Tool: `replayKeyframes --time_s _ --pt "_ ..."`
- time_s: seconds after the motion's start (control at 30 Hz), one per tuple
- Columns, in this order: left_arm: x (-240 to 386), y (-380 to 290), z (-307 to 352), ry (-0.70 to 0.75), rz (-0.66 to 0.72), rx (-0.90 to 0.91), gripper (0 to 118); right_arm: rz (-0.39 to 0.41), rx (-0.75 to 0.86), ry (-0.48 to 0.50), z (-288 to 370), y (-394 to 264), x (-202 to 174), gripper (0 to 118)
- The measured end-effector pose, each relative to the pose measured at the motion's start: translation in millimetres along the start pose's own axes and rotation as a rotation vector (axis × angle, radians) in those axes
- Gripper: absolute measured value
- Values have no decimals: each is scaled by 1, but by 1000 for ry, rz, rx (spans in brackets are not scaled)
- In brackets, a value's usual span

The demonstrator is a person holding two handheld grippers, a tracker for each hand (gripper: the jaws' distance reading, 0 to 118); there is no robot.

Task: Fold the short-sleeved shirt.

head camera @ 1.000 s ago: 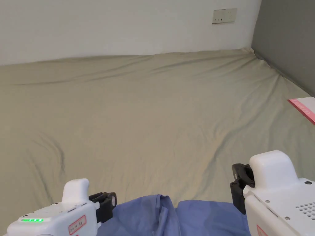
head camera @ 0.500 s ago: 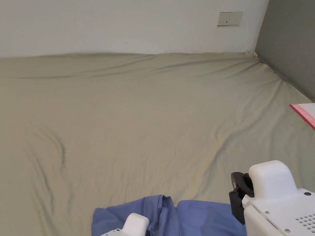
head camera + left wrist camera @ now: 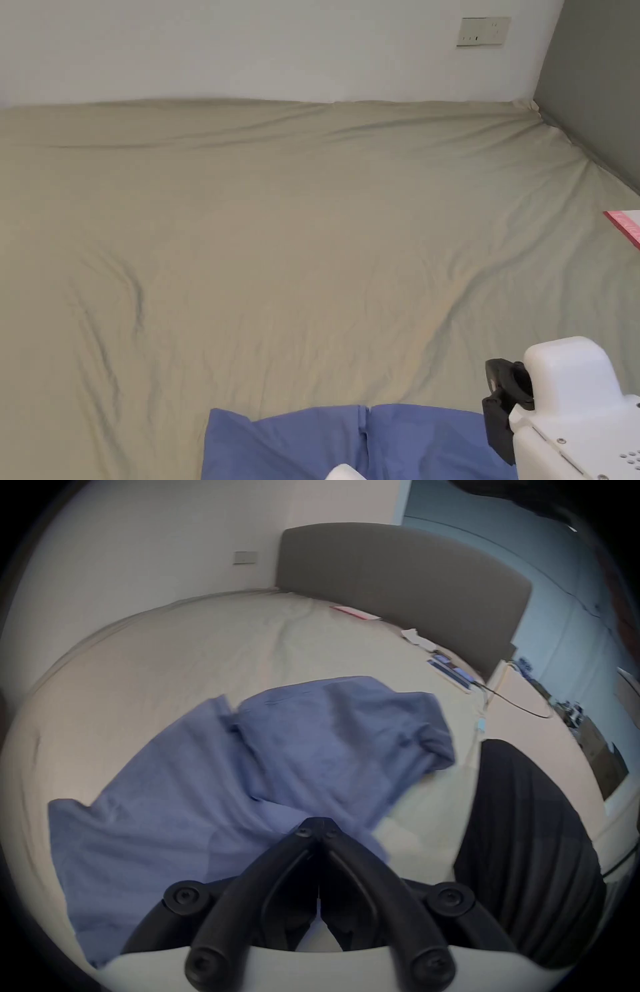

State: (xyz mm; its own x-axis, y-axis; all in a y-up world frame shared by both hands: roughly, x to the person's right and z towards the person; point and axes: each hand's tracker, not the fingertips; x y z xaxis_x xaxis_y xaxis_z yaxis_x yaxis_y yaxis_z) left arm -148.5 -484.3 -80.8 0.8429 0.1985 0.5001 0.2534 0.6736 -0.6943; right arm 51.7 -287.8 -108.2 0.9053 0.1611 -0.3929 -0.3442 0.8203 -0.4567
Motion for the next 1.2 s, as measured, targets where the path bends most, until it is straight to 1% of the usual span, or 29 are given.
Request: replayKeyframes --time_s 0.03,0.1,0.17,0.2,0.23,0.27,0.3,0.33,0.37,0.43,0.47,0.5,0.53,0.57,0.63,0.7,0.77,0.8,0.87,0.9,0.93,0.97,1.0,1.03,1.07,1.1,1.13,1.17,1.2 --pt "3 0 0 -39 11 -12 0 1 0 -2 0 1 0 2" --pt "3 0 2 -182 72 -15 0 -1 4 -2 0 4 -1 2" --pt "-1 -2 16 -202 124 36 0 -3 12 0 3 6 -1 2" --pt "-9 -2 24 -204 170 71 0 -3 16 -1 4 7 -1 2" --pt "-22 -3 35 -199 247 104 0 -1 19 -1 4 8 -1 2" --pt "-36 -4 47 -199 311 130 4 2 20 -2 5 8 -1 2" --pt "-55 -7 60 -189 391 158 13 4 21 -2 5 9 -1 2" --pt "-77 -12 74 -180 471 190 13 7 22 -1 5 10 -2 2" --pt "-97 -18 85 -179 540 213 16 9 23 0 5 11 -2 2" --pt "-140 -38 107 -164 698 238 41 16 23 3 4 12 -4 2" --pt "-155 -44 116 -156 763 252 62 19 23 5 3 12 -5 2" --pt "-170 -55 122 -148 816 251 92 21 23 8 2 12 -6 2" --pt "-185 -67 128 -150 872 261 110 24 20 13 1 12 -8 2" --pt "-195 -77 131 -163 915 272 118 27 17 17 0 12 -10 2" --pt "-214 -98 133 -224 1001 260 118 27 11 29 -1 12 -12 2" --pt "-221 -107 126 -247 1011 217 118 22 1 47 -2 12 -13 2" --pt "-212 -104 114 -257 1008 170 118 21 -5 54 -5 11 -14 2" --pt "-212 -106 104 -292 1026 153 118 23 -8 51 -6 10 -15 2" --pt "-206 -102 87 -420 1087 159 118 26 -12 48 -7 10 -16 2" --pt "-204 -96 81 -475 1107 230 118 25 -14 49 -7 11 -15 2" --pt "-203 -92 73 -512 1148 221 116 24 -14 49 -7 11 -15 2" --pt "-201 -85 59 -540 1184 205 112 24 -15 48 -7 11 -16 2" --pt "-199 -85 45 -530 1199 177 97 26 -15 48 -7 11 -16 2" --pt "-189 -77 35 -523 1196 161 67 27 -15 48 -7 12 -16 2" --pt "-182 -70 29 -423 1097 109 21 27 -16 49 -7 13 -16 2" --pt "-174 -62 21 -287 999 6 13 26 -16 51 -7 13 -16 2" --pt "-170 -57 29 -189 915 -49 13 25 -16 52 -7 13 -17 2" --pt "-174 -52 38 -262 920 50 13 26 -16 53 -7 13 -16 2" --pt "-172 -43 46 -256 922 20 13 26 -16 52 -6 13 -16 2"
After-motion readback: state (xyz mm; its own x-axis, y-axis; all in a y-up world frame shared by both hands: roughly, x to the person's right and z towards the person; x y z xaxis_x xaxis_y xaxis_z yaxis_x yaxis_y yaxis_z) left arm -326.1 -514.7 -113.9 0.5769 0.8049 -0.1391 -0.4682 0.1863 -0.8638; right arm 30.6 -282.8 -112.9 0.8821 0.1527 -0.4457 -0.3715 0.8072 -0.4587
